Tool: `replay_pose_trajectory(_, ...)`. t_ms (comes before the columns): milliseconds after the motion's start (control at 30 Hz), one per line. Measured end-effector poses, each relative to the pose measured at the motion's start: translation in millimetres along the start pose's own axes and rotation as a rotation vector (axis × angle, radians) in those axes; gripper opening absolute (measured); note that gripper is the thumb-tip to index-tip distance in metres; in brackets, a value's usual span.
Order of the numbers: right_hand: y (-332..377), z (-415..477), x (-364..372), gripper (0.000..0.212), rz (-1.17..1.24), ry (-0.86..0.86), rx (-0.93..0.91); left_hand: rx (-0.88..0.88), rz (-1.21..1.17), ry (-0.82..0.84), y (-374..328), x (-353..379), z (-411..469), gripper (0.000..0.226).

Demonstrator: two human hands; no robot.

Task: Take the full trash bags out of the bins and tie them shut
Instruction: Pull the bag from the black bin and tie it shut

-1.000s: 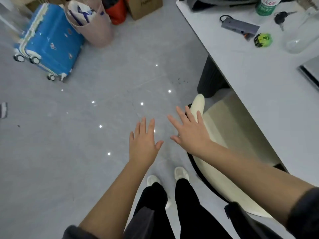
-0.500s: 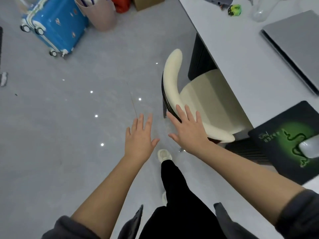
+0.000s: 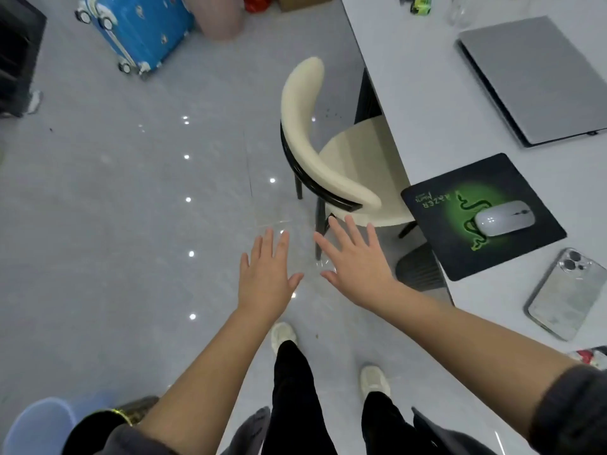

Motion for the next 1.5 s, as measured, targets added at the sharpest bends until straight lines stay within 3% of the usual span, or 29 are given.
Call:
replay_pose_trajectory(267,-62,-122,57,0.069,0.014,0.069,-0.104,-0.062,-0.018,0.051,-123,67,-81,0.079)
replay_pose_trajectory(933,-201,-315,184,0.067,-0.057,0.139,-0.060,0.027,0.010,0.134,-329,189,-190,0.080)
replay_pose_trajectory(1267,-356,-368,276,0.068,-0.002,0.185,-0.002,0.003,0.021,0.145,-484,269,-173,0.078)
replay_pose_trajectory(1500,-450,-360,378,0.066,0.042,0.228,0.089,0.028,-0.065,0.219,-570,380,-121,0.080)
Point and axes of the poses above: each hand's wrist, its own z-axis towards the middle knuckle, its own x-axis out of the palm, y = z × x, the point moved 5 cm from there along z, towards the middle knuckle, and after that the axes turned 12 degrees about x, right-handed, at the moved point
